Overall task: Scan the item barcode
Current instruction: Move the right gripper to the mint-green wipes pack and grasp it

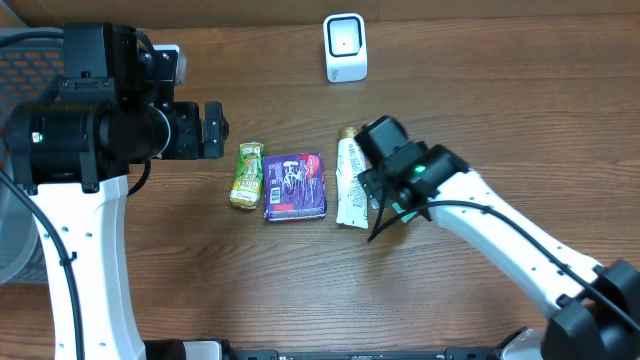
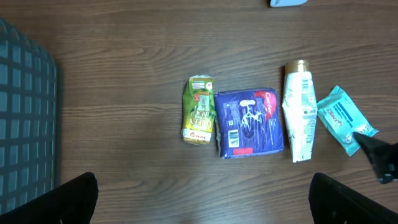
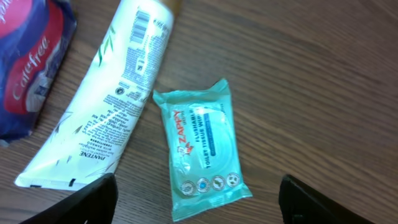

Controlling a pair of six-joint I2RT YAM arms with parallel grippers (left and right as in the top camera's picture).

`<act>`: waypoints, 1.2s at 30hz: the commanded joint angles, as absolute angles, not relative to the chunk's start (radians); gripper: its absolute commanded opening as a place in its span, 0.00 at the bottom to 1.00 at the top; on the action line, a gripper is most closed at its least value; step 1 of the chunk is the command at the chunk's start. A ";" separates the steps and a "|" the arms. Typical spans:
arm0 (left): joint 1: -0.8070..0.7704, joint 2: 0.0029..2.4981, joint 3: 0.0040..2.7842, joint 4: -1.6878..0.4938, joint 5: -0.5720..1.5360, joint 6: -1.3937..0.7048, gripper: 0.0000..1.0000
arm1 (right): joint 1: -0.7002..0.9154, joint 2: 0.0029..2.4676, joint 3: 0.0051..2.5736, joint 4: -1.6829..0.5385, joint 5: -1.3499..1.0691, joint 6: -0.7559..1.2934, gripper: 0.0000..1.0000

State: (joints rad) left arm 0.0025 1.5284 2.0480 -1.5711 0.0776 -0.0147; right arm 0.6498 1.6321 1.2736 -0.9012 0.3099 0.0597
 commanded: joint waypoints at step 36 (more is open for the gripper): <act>0.009 1.542 2.055 -1.566 0.071 0.007 1.00 | 0.665 1.921 1.268 -0.899 0.410 0.025 0.69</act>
